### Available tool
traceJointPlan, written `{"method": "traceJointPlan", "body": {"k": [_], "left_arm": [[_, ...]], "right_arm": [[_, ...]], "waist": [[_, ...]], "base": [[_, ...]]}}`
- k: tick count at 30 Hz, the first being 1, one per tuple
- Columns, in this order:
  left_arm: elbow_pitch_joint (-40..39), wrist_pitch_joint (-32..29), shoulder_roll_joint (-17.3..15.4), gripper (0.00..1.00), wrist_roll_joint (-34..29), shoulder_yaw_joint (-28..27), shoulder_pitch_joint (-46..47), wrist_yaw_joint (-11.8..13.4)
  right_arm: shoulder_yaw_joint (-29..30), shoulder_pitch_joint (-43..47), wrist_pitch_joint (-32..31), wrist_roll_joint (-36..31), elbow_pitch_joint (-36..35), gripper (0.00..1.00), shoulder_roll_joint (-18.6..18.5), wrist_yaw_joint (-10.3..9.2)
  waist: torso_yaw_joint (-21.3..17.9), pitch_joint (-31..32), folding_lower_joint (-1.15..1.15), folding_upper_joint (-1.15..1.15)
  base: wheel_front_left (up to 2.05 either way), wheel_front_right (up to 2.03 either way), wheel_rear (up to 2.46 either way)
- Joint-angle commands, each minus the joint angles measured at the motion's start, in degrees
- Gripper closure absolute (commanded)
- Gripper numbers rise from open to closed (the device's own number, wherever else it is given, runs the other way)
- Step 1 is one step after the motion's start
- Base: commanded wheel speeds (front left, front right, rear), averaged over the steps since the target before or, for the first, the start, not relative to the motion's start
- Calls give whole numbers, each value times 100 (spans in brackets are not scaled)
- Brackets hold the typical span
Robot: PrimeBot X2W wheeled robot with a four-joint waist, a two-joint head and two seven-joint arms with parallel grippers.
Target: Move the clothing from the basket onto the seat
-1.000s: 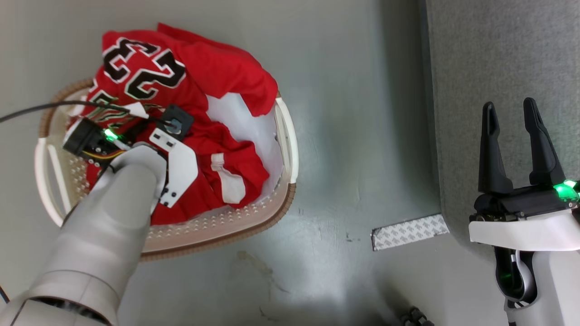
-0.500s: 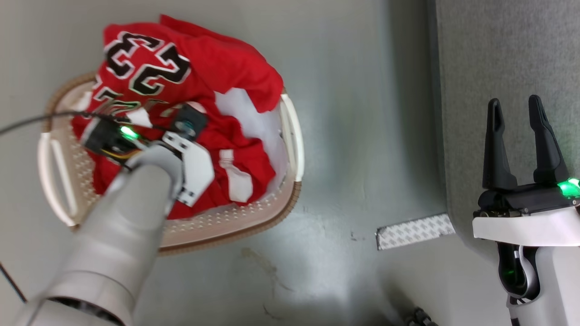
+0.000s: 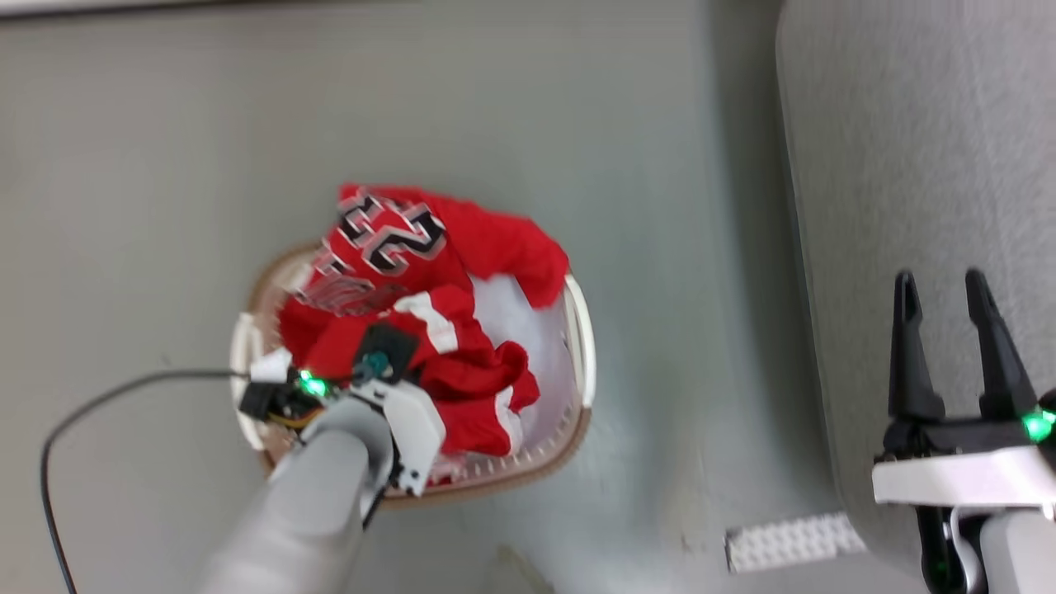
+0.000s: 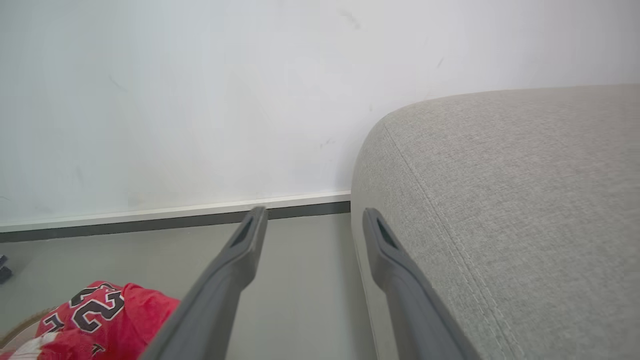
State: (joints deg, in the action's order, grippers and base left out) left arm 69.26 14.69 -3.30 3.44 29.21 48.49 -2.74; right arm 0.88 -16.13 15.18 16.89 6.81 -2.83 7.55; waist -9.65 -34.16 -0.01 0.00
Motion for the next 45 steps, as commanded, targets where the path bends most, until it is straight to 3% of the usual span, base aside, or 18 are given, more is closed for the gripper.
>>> {"method": "traceJointPlan", "body": {"k": [1, 11, 29, 45], "left_arm": [[-97, 27, 17, 100, 79, -27, -194, 1], [-1818, 45, 30, 100, 706, -323, -1519, 207], [-5277, 47, -334, 100, 817, -1236, -3902, 717], [-5701, 48, -399, 100, 589, -1662, -4484, 534]], "right_arm": [[51, 146, -4, -50, 40, 0, -14, -12], [245, 896, -4, -248, 144, 0, -14, -12], [386, 1849, -4, -571, 185, 0, -38, -12], [215, 2045, -4, -486, 179, 0, -184, -12]], "waist": [[336, 677, 1, 0], [628, 1898, 1, 0], [857, 3347, 1, 0], [923, 3642, 1, 0]], "base": [[0, 0, 0], [0, 0, 0], [0, 0, 0], [0, 0, 0]]}}
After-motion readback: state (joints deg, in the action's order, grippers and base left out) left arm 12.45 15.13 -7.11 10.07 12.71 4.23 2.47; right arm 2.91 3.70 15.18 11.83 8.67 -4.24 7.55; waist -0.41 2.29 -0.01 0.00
